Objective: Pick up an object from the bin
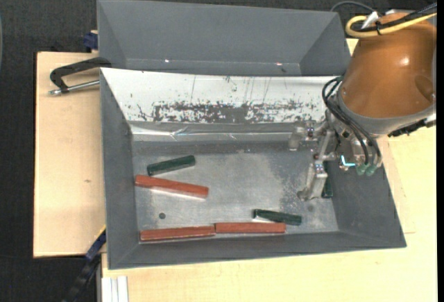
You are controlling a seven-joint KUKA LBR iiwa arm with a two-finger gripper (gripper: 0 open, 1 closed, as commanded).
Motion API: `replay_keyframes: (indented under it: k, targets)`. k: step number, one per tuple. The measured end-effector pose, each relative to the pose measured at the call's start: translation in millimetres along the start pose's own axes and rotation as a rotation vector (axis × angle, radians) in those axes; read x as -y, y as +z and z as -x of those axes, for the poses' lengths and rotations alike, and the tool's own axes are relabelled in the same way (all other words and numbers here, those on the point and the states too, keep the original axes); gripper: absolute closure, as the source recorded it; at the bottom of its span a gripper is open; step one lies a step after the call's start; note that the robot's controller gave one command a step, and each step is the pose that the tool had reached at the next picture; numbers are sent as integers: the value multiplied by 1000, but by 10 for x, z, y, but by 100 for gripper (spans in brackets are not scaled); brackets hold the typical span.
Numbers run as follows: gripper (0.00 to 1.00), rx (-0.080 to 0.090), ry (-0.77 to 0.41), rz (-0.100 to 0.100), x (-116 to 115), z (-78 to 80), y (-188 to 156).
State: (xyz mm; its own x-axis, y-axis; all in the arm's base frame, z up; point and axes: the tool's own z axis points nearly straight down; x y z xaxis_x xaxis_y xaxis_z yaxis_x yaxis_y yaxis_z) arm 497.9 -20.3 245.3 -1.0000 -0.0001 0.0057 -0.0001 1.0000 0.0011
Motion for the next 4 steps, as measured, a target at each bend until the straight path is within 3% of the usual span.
replay_keyframes:
  k: [1,2,3,4]
  targets:
    - [0,9,0,0,0,14,-41]
    - [0,12,-89,-1,-112,-7,938]
    - [0,3,-83,0,-111,-27,1587]
    - [0,11,-425,-2,-165,-31,1207]
